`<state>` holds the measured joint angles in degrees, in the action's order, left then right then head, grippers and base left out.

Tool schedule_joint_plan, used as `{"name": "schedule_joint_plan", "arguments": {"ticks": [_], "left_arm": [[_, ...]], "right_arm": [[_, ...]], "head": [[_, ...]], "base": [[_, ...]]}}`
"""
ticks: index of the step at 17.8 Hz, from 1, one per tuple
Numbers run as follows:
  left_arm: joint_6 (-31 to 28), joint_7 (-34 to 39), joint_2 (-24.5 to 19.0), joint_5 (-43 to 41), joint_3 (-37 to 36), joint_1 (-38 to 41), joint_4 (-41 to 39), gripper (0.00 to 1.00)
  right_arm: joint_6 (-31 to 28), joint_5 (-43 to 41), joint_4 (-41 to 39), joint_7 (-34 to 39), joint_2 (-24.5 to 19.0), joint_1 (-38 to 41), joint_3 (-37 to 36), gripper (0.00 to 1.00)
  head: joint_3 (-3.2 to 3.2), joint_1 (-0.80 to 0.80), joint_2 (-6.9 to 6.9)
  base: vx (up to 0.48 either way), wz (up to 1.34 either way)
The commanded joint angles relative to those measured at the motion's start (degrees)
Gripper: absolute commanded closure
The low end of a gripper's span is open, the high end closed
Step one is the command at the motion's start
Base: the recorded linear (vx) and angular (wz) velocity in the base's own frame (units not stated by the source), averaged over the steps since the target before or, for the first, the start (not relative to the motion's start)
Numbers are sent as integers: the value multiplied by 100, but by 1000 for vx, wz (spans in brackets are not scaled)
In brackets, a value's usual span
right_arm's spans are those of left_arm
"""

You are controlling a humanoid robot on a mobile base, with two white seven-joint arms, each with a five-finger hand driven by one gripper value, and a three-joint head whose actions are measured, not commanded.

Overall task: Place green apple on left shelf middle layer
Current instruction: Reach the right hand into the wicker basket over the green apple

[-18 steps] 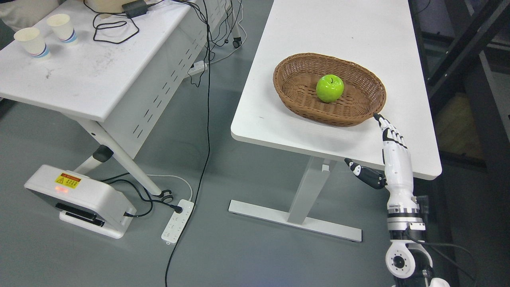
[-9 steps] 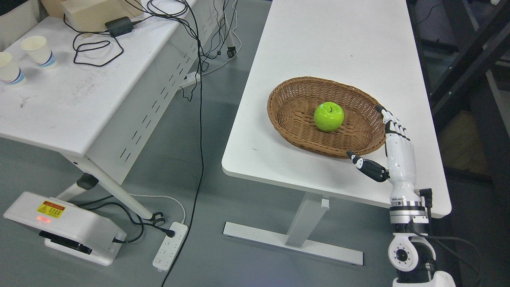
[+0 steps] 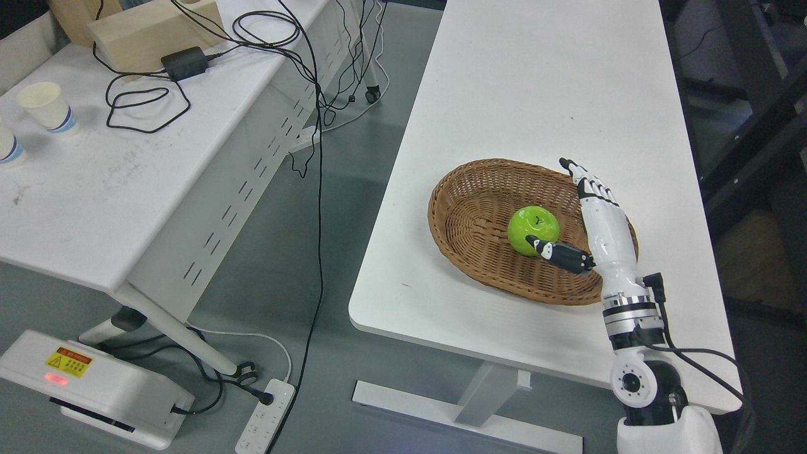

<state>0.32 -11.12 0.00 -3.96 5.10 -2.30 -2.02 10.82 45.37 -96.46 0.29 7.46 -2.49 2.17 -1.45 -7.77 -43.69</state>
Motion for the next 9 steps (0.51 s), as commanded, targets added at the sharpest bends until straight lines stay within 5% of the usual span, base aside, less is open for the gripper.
{"name": "schedule_joint_plan", "arguments": {"ticks": [1,9], "left_arm": [[-14,4,-100,0,0,1,0,0],[-23,4,-100,0,0,-7,0,0]], "right_arm": [[-28,60,312,269,185,-226,441,2],[78,578,804,375,660,-331,1066,1]], "head": [[0,0,0],[0,0,0]], "base": [[166,34],[96,10]]}}
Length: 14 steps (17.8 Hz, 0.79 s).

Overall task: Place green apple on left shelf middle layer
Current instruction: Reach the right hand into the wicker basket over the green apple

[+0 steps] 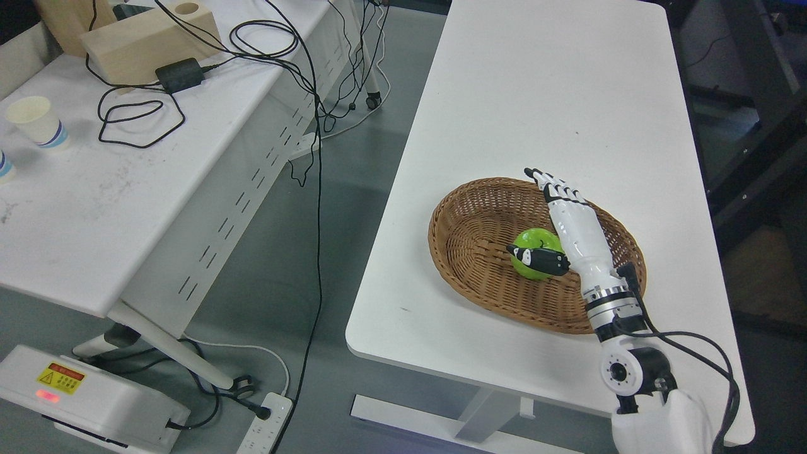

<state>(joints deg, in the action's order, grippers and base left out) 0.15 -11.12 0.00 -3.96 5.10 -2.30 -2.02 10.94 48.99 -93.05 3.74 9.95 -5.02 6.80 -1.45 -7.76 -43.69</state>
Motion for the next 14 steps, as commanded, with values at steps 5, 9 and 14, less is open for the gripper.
{"name": "schedule_joint_plan", "arguments": {"ticks": [5,9,14], "left_arm": [[-6,4,-100,0,0,-7,0,0],[-6,4,-100,0,0,-7,0,0],[-6,4,-100,0,0,2,0,0]], "right_arm": [[66,225,753,127,482,-183,630,1],[40,251,1069,136,517,-385,630,2],[49,348,1096,136,535,-368,630,10]], "head": [[0,0,0],[0,0,0],[0,0,0]], "base": [[5,0],[0,0],[0,0]]}}
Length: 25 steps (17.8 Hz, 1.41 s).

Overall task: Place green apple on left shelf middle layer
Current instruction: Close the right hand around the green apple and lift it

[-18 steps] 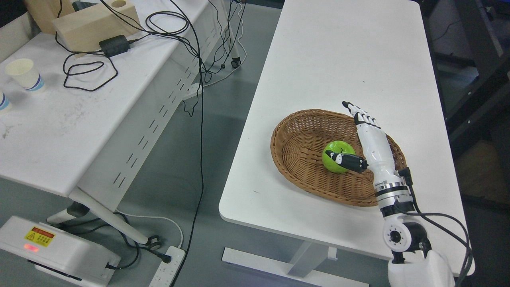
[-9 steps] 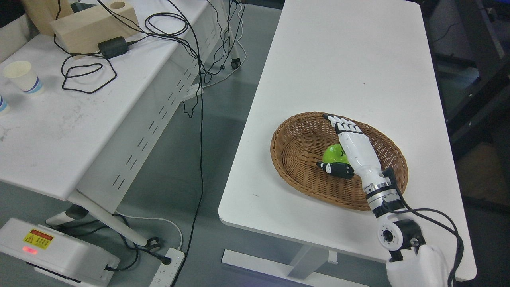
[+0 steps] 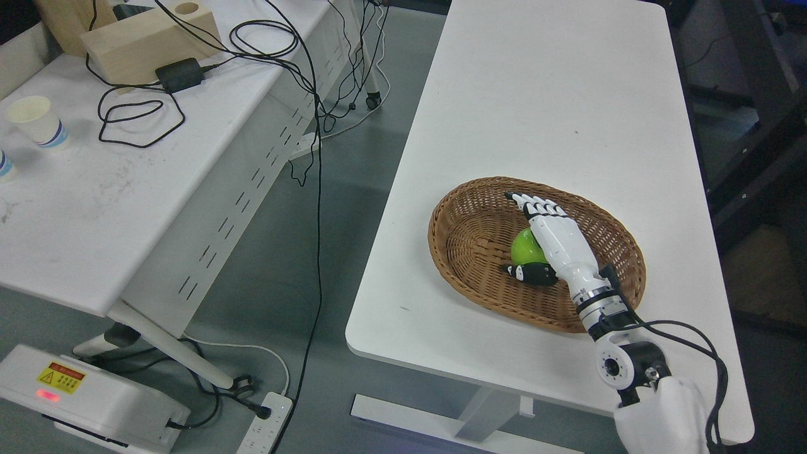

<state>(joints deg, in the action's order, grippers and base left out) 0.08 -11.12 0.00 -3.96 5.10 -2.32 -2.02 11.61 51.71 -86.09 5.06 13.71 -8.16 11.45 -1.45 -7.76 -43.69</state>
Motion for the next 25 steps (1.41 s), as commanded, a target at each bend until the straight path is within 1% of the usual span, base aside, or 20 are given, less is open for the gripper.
{"name": "schedule_joint_plan", "arguments": {"ticks": [1,2,3,5,6,7,9,10,14,17,19,21,23,25], "left_arm": [[10,4,-100,0,0,3,0,0],[1,4,-100,0,0,3,0,0],[1,4,-100,0,0,3,0,0],[1,4,-100,0,0,-6,0,0],[1,4,-100,0,0,3,0,0],[1,4,-100,0,0,3,0,0],[1,4,-100,0,0,3,0,0],[1,4,-100,0,0,3,0,0],[1,4,-100,0,0,3,0,0],[1,4,-100,0,0,-6,0,0],[10,4,-100,0,0,3,0,0],[1,4,-100,0,0,3,0,0],[10,4,-100,0,0,-6,0,0],[1,4,-100,0,0,3,0,0]], "right_arm": [[-9,76,400,13,158,-37,156,18],[-9,76,400,22,167,-28,156,24],[-9,67,400,91,219,-19,148,32],[17,32,391,363,255,-2,113,53],[96,23,391,538,255,-2,69,64],[131,6,391,775,246,-2,16,70],[158,-38,382,1416,220,-45,-282,94],[167,-38,382,1576,202,-63,-344,98],[263,-178,312,1586,202,-63,-617,99],[342,-845,285,1490,150,-54,-976,98],[351,-1136,155,1201,149,24,-1109,97],[369,-1163,-100,849,149,165,-1162,96],[351,-1163,-250,594,123,235,-1311,98],[325,-1172,-286,567,-95,253,-1644,100]], "head": [[0,0,0],[0,0,0],[0,0,0],[0,0,0],[0,0,0],[0,0,0],[0,0,0],[0,0,0],[0,0,0],[0,0,0],[0,0,0],[0,0,0],[0,0,0],[0,0,0]], "base": [[0,0],[0,0],[0,0],[0,0],[0,0],[0,0],[0,0],[0,0],[2,11],[1,16],[0,12],[0,0],[0,0],[0,0]]}}
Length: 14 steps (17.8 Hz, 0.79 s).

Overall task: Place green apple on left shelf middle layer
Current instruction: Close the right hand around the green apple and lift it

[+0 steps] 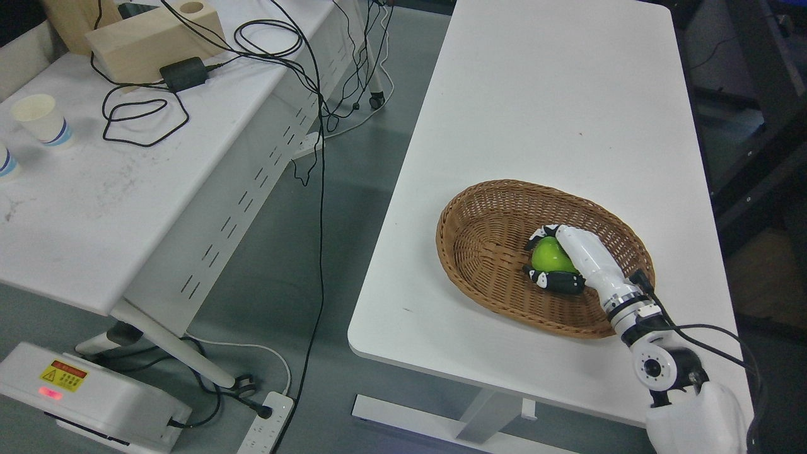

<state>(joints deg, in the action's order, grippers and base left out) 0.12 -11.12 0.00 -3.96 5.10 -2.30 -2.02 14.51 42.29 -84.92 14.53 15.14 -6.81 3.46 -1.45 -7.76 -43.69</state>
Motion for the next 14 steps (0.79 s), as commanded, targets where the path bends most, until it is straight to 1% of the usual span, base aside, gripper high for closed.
{"name": "schedule_joint_plan", "arguments": {"ticks": [1,3,14], "left_arm": [[-4,4,-100,0,0,1,0,0],[5,4,-100,0,0,1,0,0],[5,4,-100,0,0,1,0,0]], "right_arm": [[51,-256,-429,-381,-396,118,-1117,100],[52,-362,-578,-355,-530,127,-1339,100],[17,-845,-860,-83,-539,514,-1348,100]], "head": [[0,0,0],[0,0,0],[0,0,0]], "base": [[-4,-35],[-8,-31],[-9,-3]]}}
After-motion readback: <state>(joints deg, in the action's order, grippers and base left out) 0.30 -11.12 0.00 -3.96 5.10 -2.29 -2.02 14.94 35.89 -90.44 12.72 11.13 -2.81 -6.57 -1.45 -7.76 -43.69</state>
